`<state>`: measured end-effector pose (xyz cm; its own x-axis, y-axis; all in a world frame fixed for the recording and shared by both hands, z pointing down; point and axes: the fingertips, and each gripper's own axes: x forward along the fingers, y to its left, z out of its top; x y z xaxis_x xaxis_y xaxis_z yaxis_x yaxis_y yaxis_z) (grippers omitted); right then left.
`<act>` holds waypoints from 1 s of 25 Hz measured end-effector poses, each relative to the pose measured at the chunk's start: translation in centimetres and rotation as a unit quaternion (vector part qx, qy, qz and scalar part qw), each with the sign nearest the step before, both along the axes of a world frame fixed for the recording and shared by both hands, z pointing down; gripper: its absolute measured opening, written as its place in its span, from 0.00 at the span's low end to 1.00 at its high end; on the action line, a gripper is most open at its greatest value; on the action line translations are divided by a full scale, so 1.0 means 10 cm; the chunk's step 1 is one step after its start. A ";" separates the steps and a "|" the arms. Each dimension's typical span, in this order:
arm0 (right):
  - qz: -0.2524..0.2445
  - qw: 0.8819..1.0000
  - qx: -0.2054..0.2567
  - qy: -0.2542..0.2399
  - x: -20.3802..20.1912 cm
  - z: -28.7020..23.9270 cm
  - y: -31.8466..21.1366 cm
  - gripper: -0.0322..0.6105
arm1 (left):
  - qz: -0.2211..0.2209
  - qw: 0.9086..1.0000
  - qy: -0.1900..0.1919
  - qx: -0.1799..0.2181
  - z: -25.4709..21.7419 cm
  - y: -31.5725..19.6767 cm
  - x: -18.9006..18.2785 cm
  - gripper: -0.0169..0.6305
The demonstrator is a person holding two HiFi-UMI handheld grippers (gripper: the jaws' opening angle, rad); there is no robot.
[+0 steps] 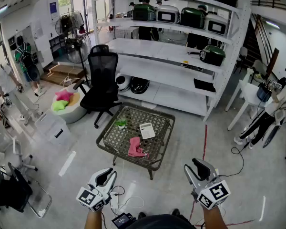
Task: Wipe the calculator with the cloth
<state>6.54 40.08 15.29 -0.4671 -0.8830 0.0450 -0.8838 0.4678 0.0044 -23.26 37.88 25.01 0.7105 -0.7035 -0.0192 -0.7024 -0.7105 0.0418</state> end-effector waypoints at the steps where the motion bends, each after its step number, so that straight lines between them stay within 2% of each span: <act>1: 0.001 1.000 0.001 0.000 -0.01 0.00 0.00 0.29 | -0.002 1.000 0.000 0.000 -0.02 0.00 -0.01 0.14; 18: 0.002 1.000 -0.004 -0.008 -0.12 -0.01 0.11 0.29 | 0.013 1.000 0.008 -0.004 0.05 0.04 -0.03 0.14; 25: -0.003 1.000 -0.008 -0.011 0.08 -0.02 0.04 0.29 | 0.018 1.000 0.005 -0.014 0.09 -0.03 0.20 0.14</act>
